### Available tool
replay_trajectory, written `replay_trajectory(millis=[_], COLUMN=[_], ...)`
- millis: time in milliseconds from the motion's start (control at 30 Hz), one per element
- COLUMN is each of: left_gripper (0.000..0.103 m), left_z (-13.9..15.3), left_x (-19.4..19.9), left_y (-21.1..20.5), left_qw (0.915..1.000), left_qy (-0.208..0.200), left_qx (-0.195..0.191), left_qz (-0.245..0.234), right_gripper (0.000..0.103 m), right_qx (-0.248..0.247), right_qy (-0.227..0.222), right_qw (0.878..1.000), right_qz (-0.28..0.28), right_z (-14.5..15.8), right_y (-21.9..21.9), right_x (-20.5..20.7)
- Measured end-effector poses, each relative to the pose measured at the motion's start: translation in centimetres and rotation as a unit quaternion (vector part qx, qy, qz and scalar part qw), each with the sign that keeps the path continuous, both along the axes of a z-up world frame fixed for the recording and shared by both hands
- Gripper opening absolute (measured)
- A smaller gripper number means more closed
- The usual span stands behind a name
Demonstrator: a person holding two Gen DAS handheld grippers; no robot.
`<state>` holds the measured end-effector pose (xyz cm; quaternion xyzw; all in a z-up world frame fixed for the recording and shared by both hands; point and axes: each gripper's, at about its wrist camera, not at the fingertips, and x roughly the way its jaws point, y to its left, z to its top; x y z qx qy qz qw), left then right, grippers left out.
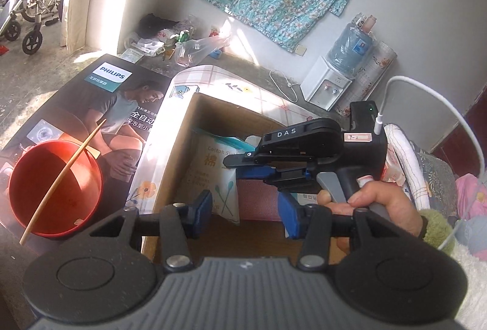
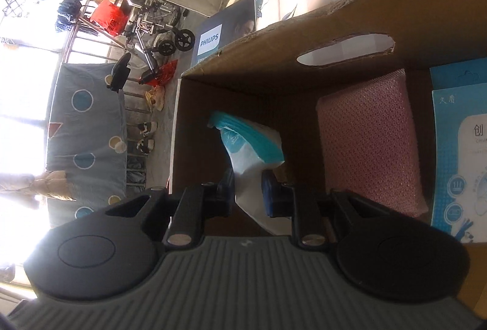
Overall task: Organize soft objects
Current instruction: 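Lower the swab bag into the cardboard box and open the right gripper, then withdraw the right tool from the box back over the bed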
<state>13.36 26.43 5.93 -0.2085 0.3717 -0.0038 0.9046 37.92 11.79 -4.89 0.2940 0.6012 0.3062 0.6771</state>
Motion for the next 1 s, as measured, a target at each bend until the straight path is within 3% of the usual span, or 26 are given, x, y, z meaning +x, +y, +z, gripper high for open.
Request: replay_trajectory(millis=[133,333,400,467,533,667,800,1000], left_gripper=[0.048,0.049,0.051,0.054,0.059,0.070,0.074,0.081], left_z=[-0.1,-0.2,-0.3,-0.2,-0.1,0.6,1.5,2.6], left_x=[0.0,0.0,0.0,-0.2,-0.5,-1.4,-2.4,-4.5], left_y=[0.3,0.1,-0.1,-0.3,-0.6,-1.4,-2.7,-5.3], left_qw=[1.0000,1.0000,1.0000,1.0000,1.0000,1.0000,0.9997,0.9991], left_qy=[0.001,-0.002,0.000,0.001,-0.001,-0.007,-0.014,-0.033], left_qx=[-0.004,0.001,0.000,-0.003,-0.001,0.006,0.018,0.023], left_qz=[0.000,-0.004,-0.005,-0.003,-0.001,-0.001,-0.003,-0.012], right_gripper=[0.018,0.020,0.026,0.045,0.051,0.051,0.051,0.051], right_qx=[-0.034,-0.062,-0.056,-0.053,-0.054,-0.029,0.003,0.056], right_qy=[0.004,-0.034,-0.032,-0.040,-0.055,-0.071,-0.081,-0.102], right_qw=[0.999,0.997,0.998,0.998,0.997,0.997,0.996,0.993], right_qz=[-0.006,-0.008,-0.004,-0.007,-0.008,-0.013,-0.023,-0.027], right_z=[-2.4,-2.6,-2.4,-1.6,-0.8,1.2,3.4,6.5], right_y=[0.9,0.3,0.3,0.1,-0.1,-1.7,-4.2,-9.0], right_x=[0.9,1.3,1.2,1.1,0.8,-0.1,-2.0,-7.2])
